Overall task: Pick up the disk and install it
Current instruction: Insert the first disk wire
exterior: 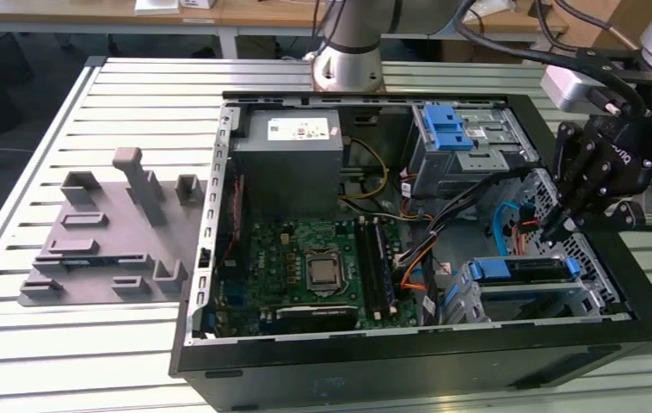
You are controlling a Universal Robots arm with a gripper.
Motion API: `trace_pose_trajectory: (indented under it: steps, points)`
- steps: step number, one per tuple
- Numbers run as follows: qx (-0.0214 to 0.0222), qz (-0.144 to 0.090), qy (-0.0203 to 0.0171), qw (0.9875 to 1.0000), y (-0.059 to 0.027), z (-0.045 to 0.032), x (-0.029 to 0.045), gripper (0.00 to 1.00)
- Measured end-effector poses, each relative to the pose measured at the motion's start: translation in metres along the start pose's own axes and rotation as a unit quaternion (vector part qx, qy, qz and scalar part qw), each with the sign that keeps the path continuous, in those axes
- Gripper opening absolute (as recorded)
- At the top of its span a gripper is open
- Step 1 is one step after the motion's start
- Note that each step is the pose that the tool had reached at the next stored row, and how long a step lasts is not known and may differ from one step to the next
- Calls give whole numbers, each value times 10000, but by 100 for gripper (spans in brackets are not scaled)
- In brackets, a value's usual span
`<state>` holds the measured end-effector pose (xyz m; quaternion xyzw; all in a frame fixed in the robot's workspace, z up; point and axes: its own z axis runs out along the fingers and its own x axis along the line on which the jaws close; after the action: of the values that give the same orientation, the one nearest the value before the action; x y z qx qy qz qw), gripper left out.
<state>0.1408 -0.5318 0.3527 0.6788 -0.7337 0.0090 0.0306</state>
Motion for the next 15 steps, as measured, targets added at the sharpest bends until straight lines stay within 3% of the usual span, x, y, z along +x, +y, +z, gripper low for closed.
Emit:
trace_pose_trajectory:
  steps: [1,3,6,7,11,15]
  points:
    - [0,-1,-14,10000,0,1,17,16]
    - [-4,-5,-77,10000,2,5,45,16]
    - [-13,-49,-216,9998,4,12,53,16]
    - [-14,-80,-244,9997,5,14,53,16]
    - [-9,-197,-254,9995,6,23,80,16]
    - [-8,-250,-253,9994,5,39,156,16]
